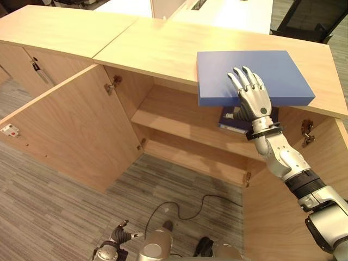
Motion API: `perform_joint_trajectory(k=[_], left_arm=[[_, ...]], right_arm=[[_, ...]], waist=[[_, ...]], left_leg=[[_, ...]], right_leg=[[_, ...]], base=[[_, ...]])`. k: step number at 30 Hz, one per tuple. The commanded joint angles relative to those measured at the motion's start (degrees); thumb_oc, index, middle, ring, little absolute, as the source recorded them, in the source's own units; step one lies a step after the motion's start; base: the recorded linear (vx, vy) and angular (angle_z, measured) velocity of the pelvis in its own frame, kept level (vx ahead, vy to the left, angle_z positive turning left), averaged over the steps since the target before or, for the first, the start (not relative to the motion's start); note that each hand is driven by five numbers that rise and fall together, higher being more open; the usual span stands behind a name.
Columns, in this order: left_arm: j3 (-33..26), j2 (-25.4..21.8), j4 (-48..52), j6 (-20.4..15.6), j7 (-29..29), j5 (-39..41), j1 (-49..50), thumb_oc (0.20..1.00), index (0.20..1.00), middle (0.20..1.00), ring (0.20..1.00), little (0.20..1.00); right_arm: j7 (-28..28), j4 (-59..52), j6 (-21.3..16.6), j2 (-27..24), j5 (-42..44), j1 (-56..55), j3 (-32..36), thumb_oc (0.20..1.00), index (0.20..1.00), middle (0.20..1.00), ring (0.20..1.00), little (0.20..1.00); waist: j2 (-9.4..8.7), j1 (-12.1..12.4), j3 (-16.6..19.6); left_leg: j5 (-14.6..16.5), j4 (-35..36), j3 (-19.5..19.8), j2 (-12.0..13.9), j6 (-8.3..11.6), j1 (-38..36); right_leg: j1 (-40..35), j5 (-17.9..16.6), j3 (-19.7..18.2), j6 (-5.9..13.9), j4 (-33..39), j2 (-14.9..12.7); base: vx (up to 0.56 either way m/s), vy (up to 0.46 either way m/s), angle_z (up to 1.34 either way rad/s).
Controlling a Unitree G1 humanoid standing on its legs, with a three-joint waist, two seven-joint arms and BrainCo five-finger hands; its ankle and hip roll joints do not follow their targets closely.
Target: Put the empty folder in the office cabinet
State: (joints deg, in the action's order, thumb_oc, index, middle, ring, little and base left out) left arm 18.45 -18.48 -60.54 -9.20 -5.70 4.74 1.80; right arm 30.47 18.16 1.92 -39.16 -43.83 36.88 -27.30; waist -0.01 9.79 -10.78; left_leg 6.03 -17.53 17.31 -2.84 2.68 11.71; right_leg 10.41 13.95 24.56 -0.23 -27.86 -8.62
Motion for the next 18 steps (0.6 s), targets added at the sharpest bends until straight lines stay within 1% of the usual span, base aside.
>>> perform_joint_trajectory(k=[1,12,13,14,15,16,18], left_arm=[[0.5,-2.8,1.3,-1.2,-0.7,1.8,-0.5,1.000,1.000,1.000,1.000,1.000],[0.3,-2.7,1.3,-1.0,-0.5,2.1,-0.1,1.000,1.000,1.000,1.000,1.000],[0.4,-2.7,1.0,-1.0,-0.5,2.1,-0.2,1.000,1.000,1.000,1.000,1.000],[0.4,-2.7,1.0,-1.0,-0.6,2.1,-0.2,1.000,1.000,1.000,1.000,1.000],[0.4,-2.7,1.0,-1.0,-0.6,2.1,-0.2,1.000,1.000,1.000,1.000,1.000],[0.3,-2.7,1.0,-1.0,-0.5,2.0,-0.2,1.000,1.000,1.000,1.000,1.000],[0.3,-2.7,0.9,-1.0,-0.5,2.0,-0.1,1.000,1.000,1.000,1.000,1.000]], right_arm=[[2.5,0.1,0.2,0.5,1.9,5.4,-0.7,1.000,1.000,1.000,1.000,1.000],[2.1,0.5,0.6,0.4,1.7,5.9,-0.7,1.000,1.000,1.000,1.000,1.000],[2.2,0.7,0.7,0.2,1.8,6.1,-0.7,0.749,0.749,0.749,0.749,0.749],[2.2,0.7,0.7,0.1,1.8,6.2,-0.7,0.630,0.630,0.630,0.630,0.630],[2.2,0.7,0.7,0.1,1.8,6.2,-0.7,0.529,0.529,0.529,0.529,0.529],[2.2,0.7,0.7,0.1,1.7,6.2,-0.7,0.200,0.200,0.200,0.200,0.200],[2.2,0.7,0.7,0.1,1.8,6.3,-0.6,0.200,0.200,0.200,0.200,0.200]], waist=[[-0.63,0.4,0.5],[-0.88,0.7,0.6],[-0.90,0.7,0.5],[-0.91,0.7,0.5],[-0.90,0.7,0.5],[-0.89,0.8,0.5],[-0.91,0.8,0.5]], left_leg=[[6.2,-6.4,-3.0,-0.6,-2.00,0.9],[6.3,-6.7,-2.5,-0.7,-2.11,0.9],[6.4,-6.8,-2.5,-0.8,-2.14,0.9],[6.4,-6.8,-2.5,-0.8,-2.17,0.9],[6.4,-6.8,-2.5,-0.8,-2.17,0.9],[6.5,-6.8,-2.5,-0.8,-2.20,0.9],[6.5,-6.9,-2.5,-0.9,-2.30,0.9]], right_leg=[[-4.1,0.9,-7.5,2.68,2.2,0.2],[-4.2,1.1,-7.0,2.76,1.5,0.0],[-4.1,1.2,-7.0,2.81,1.3,-0.1],[-4.1,1.2,-7.0,2.82,1.3,-0.1],[-4.1,1.2,-7.0,2.82,1.3,-0.1],[-4.1,1.2,-6.9,2.81,1.3,-0.1],[-4.1,1.1,-7.0,2.82,1.2,-0.1]], base=[[0.00,0.000,0.00],[0.00,0.000,0.00],[0.00,0.000,0.00],[0.00,0.000,0.00],[0.00,0.000,0.00],[0.00,0.000,0.00],[0.00,0.000,0.00]])
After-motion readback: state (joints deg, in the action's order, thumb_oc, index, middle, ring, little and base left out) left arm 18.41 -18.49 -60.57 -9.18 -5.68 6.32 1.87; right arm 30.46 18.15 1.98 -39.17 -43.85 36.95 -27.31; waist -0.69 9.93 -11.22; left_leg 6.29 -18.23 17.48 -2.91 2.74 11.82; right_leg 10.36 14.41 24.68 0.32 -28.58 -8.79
